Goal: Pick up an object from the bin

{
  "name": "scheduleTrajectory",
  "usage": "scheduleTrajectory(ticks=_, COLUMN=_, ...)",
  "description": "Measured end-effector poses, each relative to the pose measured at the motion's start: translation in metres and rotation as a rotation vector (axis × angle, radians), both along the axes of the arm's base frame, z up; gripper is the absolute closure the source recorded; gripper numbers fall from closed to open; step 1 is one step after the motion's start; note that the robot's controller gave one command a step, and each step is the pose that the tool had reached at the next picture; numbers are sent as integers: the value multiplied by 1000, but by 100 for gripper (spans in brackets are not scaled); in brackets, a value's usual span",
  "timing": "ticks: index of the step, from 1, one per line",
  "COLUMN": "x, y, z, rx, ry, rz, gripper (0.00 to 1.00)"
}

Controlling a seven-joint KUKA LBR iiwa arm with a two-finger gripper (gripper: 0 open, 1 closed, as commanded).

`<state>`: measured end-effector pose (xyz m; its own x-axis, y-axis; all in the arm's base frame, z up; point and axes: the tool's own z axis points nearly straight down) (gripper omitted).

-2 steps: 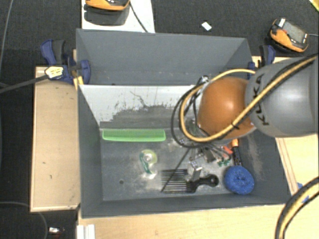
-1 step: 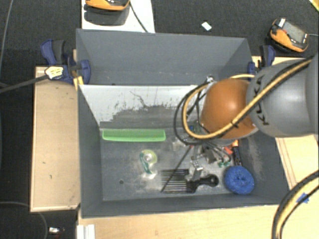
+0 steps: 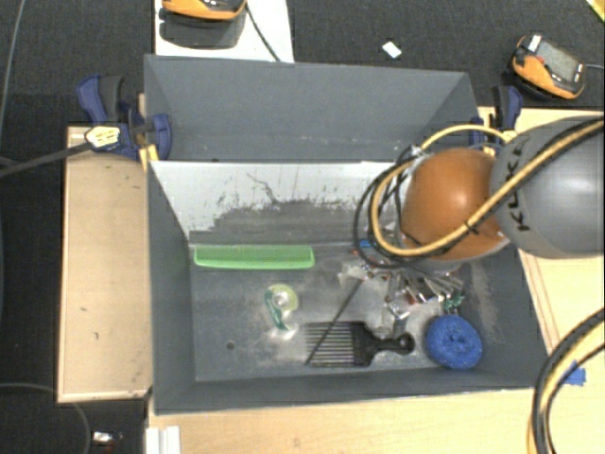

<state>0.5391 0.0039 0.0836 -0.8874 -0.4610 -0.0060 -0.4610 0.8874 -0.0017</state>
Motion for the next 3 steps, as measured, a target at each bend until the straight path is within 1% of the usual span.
scheduleTrajectory(ticks=1, x=22, y=-19, z=-12, rx=3, ry=-4, rz=-229, gripper=100)
scheduleTrajectory(ticks=2, x=22, y=-19, z=-12, rx=3, ry=-4, rz=-230, gripper=100)
scheduleTrajectory(ticks=3, x=21, y=-19, z=15, rx=4, ry=-2, rz=-232, gripper=100)
